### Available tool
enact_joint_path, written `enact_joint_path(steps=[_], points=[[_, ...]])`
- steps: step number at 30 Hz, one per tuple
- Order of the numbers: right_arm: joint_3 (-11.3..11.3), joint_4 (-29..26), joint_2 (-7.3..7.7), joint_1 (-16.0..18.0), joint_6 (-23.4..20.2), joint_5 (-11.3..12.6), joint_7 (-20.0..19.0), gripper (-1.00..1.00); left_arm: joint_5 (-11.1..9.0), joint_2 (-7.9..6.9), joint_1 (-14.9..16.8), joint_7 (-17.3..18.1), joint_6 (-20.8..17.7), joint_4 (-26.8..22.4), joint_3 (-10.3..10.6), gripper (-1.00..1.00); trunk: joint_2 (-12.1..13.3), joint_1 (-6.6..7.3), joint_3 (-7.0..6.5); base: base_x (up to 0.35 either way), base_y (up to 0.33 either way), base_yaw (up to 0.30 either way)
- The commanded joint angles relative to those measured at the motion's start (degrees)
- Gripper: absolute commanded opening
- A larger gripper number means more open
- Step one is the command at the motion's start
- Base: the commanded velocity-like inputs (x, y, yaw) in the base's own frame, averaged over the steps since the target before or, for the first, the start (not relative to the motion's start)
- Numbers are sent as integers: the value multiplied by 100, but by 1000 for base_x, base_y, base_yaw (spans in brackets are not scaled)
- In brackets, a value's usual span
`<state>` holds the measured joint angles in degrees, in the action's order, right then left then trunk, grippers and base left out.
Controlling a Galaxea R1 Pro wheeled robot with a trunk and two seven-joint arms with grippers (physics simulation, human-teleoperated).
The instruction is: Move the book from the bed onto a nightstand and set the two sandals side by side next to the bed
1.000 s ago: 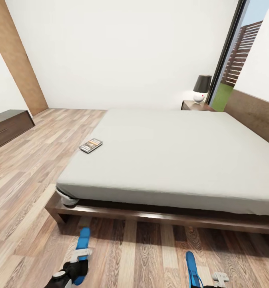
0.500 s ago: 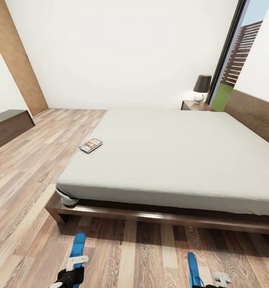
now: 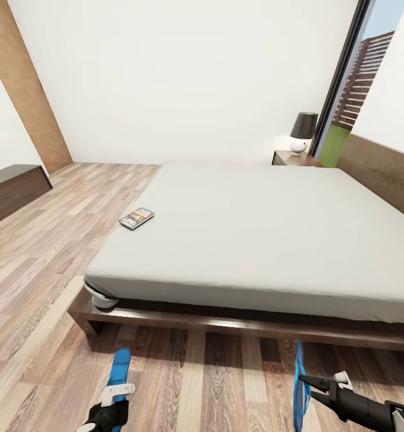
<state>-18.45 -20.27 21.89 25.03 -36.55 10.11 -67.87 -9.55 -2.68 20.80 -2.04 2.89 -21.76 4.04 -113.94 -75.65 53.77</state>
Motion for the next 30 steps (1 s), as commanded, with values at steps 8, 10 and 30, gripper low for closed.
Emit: enact_joint_path(steps=[8,10,30], points=[[-18,-64,223,2,-195,206,-42,-100,-47,3,3,-24,70,-4,51,-100,-2,1,4,0,0,0],[-12,-60,251,2,-205,261,-40,-100,-47,8,3,-24,71,-6,52,-100,-2,1,4,0,0,0],[-1,-56,255,2,-207,287,-33,-100,-34,120,90,-64,-2371,-1779,61,-100,-724,-395,328,0,0,0]])
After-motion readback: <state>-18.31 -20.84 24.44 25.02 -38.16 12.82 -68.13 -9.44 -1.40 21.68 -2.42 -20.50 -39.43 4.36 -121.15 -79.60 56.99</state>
